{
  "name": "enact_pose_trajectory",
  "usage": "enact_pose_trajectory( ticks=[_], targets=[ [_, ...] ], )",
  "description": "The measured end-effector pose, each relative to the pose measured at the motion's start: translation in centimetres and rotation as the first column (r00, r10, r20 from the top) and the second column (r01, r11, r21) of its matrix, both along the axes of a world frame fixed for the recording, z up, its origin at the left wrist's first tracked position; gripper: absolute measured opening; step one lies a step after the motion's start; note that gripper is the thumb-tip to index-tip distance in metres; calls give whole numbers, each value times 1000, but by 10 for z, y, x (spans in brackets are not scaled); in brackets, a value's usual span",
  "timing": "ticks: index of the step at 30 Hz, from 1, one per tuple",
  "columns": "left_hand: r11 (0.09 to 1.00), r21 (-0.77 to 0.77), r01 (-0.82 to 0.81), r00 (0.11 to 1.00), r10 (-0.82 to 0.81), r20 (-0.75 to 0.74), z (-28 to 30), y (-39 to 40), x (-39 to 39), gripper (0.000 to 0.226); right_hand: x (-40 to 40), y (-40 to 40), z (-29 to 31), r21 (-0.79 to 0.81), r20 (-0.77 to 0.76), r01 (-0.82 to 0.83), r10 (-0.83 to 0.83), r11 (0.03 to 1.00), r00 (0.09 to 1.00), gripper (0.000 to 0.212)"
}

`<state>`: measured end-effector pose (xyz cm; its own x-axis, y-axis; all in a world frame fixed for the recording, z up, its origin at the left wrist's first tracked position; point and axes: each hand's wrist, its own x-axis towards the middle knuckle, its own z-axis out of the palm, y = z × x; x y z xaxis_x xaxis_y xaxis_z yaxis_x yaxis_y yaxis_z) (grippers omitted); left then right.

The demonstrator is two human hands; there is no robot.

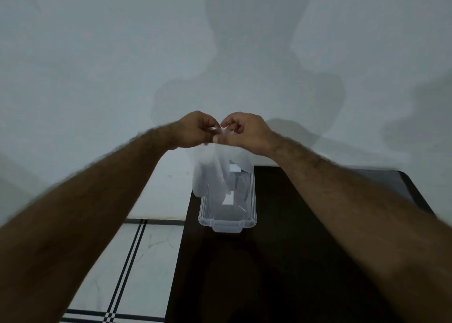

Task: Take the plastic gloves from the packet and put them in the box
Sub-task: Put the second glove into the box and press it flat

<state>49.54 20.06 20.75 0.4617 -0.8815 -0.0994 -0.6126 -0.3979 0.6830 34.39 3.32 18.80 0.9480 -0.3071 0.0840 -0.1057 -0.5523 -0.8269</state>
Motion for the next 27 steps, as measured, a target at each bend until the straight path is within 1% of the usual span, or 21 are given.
enact_pose_trajectory(
  ticks=[1,2,3,5,8,9,11,14,18,21,23,25,27],
  targets=[
    [1000,14,-1,1000,1,22,1,-3,0,13,1,-2,3,-116,-7,-15,14,993,1000,48],
    [1000,26,1,999,-2,46,2,-6,-1,12,3,-4,5,-217,-8,-21,20,976,1000,42],
    [999,36,5,997,-7,71,3,-8,-1,12,4,-7,7,-283,-1,-20,21,959,1000,34],
    [998,58,13,990,-21,141,4,-11,1,17,7,-13,10,-324,16,-3,9,946,1000,24],
    [994,112,6,956,-39,290,6,-15,6,18,9,-24,15,-370,-4,7,-9,929,1000,21],
    [993,121,-7,952,-31,305,6,-15,9,15,11,-27,17,-403,-15,-1,-6,915,1000,20],
    [993,116,-32,959,-2,285,7,-17,18,6,14,-34,21,-443,-37,-12,-5,896,999,19],
    [995,83,-57,965,34,260,9,-19,29,4,20,-45,27,-508,-47,-2,-25,862,999,19],
    [993,-8,-114,952,112,285,11,-27,42,8,30,-58,35,-549,-10,64,-83,833,996,13],
    [984,-124,-128,914,166,371,17,-33,48,11,33,-64,39,-564,87,135,-104,815,991,8],
    [965,-227,-131,903,211,374,19,-32,48,11,31,-65,40,-558,150,173,-106,811,983,7],
    [935,-343,-89,907,218,360,18,-27,43,10,23,-64,39,-541,178,164,-78,825,981,8],
    [909,-417,-1,901,181,394,14,-17,34,10,10,-60,33,-484,184,97,-7,870,983,9]
  ],
)
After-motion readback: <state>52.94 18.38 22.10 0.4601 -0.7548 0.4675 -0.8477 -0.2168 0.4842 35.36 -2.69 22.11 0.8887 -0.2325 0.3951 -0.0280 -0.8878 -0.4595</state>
